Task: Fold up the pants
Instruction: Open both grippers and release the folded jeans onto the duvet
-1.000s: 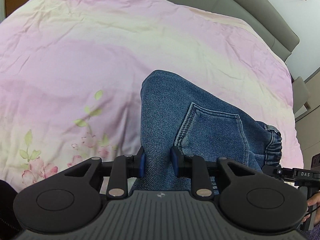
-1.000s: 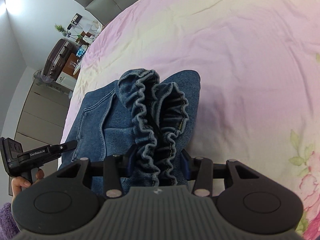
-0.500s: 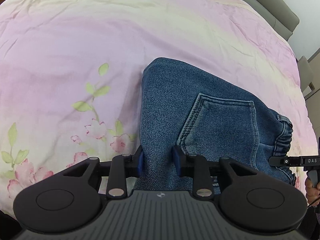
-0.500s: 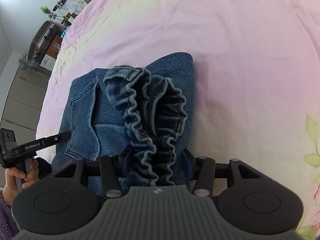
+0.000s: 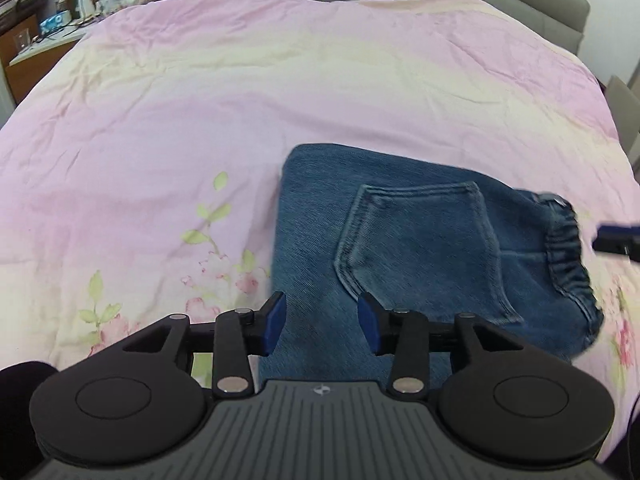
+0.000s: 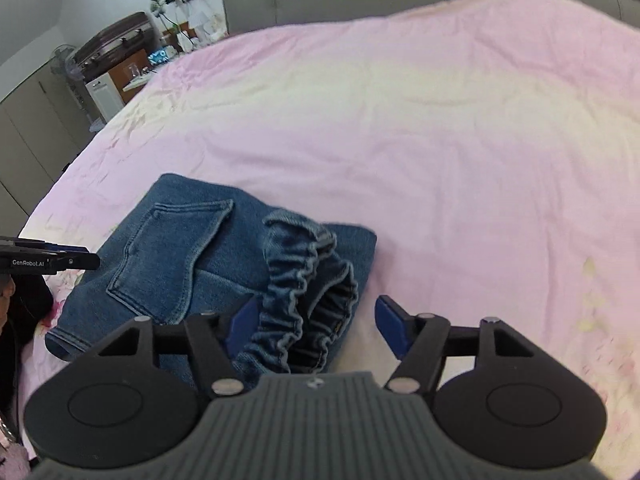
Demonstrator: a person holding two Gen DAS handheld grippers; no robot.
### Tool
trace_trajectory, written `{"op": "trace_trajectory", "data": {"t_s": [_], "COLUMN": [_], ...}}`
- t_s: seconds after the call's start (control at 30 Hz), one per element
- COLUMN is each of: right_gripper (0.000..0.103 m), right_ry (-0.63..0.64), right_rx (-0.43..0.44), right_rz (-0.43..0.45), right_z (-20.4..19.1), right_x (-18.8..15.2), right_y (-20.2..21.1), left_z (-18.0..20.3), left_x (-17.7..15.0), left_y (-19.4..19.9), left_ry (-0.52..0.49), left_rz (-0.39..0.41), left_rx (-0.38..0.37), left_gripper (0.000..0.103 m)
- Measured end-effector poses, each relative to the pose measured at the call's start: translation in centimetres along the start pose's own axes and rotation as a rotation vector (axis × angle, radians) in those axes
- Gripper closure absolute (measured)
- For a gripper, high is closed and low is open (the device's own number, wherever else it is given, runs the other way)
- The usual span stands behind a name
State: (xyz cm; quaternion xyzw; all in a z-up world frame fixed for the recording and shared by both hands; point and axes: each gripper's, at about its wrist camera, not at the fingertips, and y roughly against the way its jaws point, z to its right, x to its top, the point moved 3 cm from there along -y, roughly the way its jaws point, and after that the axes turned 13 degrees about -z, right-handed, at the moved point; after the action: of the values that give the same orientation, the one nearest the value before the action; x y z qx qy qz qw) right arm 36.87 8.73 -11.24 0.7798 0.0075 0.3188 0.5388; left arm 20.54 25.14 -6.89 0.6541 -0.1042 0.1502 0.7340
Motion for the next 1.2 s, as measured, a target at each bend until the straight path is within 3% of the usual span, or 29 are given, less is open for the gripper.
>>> {"op": "trace_trajectory", "data": {"t_s": [0.17, 0.23, 0.33, 0.43, 0.57, 0.77, 0.8, 0.83, 0.87, 0.9, 1.0, 1.2], "right_gripper": [0.088, 0.091, 0.103, 0.103, 0.103, 0.103, 0.102, 0.093, 0.075, 0.069, 0.063, 0.042], "right_ry": [0.164, 0.176, 0.131, 0.049, 0.042, 0.039, 0.043, 0.048, 0.056, 0.068, 0.125, 0.215], "right_rx": [-0.011, -0.064, -0.100, -0.065, -0.086, -0.076, -0.063, -0.057, -0.060, -0.061, -0.060, -0.086], "right_rz": [0.030, 0.017, -0.012, -0.053, -0.069, -0.071, -0.063, -0.051, -0.034, -0.011, 0.038, 0.174], "right_z": [-3.0, -3.1, -1.4, 0.5, 1.0, 0.6, 0.3, 0.1, -0.3, -0.7, -2.0, -4.6], "right_x": [0.9, 1.0, 1.2, 1.5, 1.7, 2.3, 2.4, 2.4, 2.2, 2.0, 1.3, -1.7], "right_y": [-0.8, -2.5, -4.9, -6.7, -8.6, -7.2, -6.3, -5.4, -4.1, -3.0, 0.6, 8.9], "left_z": [1.9, 2.1, 1.8, 1.8, 2.4, 2.4, 2.6, 2.8, 3.2, 3.6, 5.3, 10.0], "left_x": [-1.0, -1.5, -1.6, -1.8, -1.7, -1.3, -1.3, -1.2, -1.3, -1.5, -2.1, -3.5], "left_y": [-0.1, -0.8, -1.4, -2.6, -3.6, -2.2, -1.6, -1.0, -0.3, 0.4, 2.9, 9.2], "left_ry": [-0.106, -0.128, -0.130, -0.147, -0.176, -0.154, -0.150, -0.149, -0.151, -0.151, -0.148, -0.140], "left_rz": [-0.067, -0.093, -0.100, -0.123, -0.138, -0.132, -0.122, -0.107, -0.092, -0.077, -0.041, 0.123], "left_rx": [0.025, 0.043, 0.037, 0.036, 0.075, 0.117, 0.132, 0.145, 0.148, 0.149, 0.171, 0.201], "left_gripper": [0.065, 0.068, 0.069, 0.069, 0.069, 0.068, 0.068, 0.068, 0.068, 0.066, 0.063, 0.046]}}
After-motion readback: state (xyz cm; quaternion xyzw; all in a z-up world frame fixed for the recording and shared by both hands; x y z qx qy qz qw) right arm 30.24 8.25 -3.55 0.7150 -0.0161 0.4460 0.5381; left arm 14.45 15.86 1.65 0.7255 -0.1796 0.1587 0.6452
